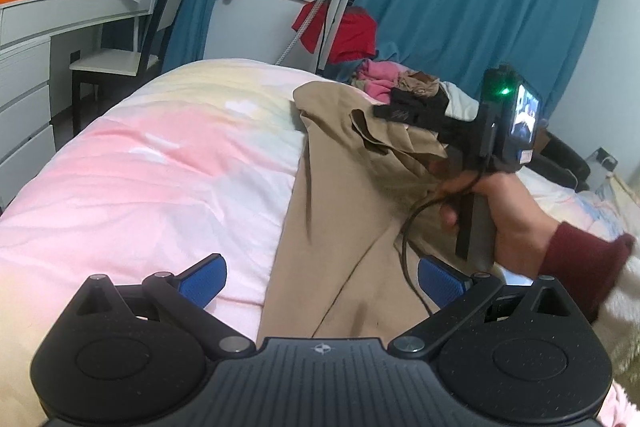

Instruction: Fold clothes

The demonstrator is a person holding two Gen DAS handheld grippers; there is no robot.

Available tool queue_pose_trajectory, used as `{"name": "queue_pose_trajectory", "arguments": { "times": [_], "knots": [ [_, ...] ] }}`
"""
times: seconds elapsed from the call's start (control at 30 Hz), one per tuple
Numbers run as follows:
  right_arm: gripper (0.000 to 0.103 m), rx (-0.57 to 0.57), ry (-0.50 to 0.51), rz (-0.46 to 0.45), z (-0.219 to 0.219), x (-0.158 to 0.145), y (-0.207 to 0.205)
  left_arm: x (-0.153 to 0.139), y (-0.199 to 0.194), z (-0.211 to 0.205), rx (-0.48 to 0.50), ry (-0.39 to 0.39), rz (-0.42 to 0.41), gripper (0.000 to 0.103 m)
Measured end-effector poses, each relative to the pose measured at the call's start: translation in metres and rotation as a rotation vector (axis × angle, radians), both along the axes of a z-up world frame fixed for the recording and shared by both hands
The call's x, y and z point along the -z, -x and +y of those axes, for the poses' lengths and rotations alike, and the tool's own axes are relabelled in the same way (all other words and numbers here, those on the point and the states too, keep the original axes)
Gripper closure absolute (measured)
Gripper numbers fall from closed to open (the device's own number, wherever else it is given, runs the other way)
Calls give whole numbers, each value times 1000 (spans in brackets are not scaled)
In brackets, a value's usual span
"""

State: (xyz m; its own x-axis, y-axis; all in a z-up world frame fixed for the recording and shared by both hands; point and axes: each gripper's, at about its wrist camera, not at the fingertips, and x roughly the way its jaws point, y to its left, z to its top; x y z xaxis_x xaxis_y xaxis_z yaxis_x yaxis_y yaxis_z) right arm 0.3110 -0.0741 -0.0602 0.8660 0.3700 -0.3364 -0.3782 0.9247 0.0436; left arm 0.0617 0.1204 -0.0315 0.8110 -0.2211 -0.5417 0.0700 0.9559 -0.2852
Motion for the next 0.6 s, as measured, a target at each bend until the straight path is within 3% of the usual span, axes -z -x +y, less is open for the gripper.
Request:
{"name": "queue_pose_trajectory", "arguments": {
  "times": [0.03, 0.2, 0.27, 0.33, 0.4, 0.47, 0.6],
  "knots": [
    [32, -12, 11, 10, 4, 1, 0, 0, -2, 0, -2, -4, -2, 0],
    [33, -33, 122, 88, 20, 10, -10, 7, -10, 3, -25, 2, 27, 0],
    [48, 3, 175, 115, 26, 13, -13, 7, -11, 4, -26, 11, 27, 0],
    [61, 61, 127, 157, 19, 13, -19, 8, -11, 4, -25, 11, 27, 0],
    [68, 99, 31, 193, 5, 13, -24, 8, -11, 4, -22, 6, 24, 0],
    [82, 118, -73, 225, -8, 14, -27, 9, -11, 2, -18, -4, 23, 0],
    [96, 115, -237, 229, -28, 12, -20, 11, -13, 0, -12, -12, 26, 0]
  ]
}}
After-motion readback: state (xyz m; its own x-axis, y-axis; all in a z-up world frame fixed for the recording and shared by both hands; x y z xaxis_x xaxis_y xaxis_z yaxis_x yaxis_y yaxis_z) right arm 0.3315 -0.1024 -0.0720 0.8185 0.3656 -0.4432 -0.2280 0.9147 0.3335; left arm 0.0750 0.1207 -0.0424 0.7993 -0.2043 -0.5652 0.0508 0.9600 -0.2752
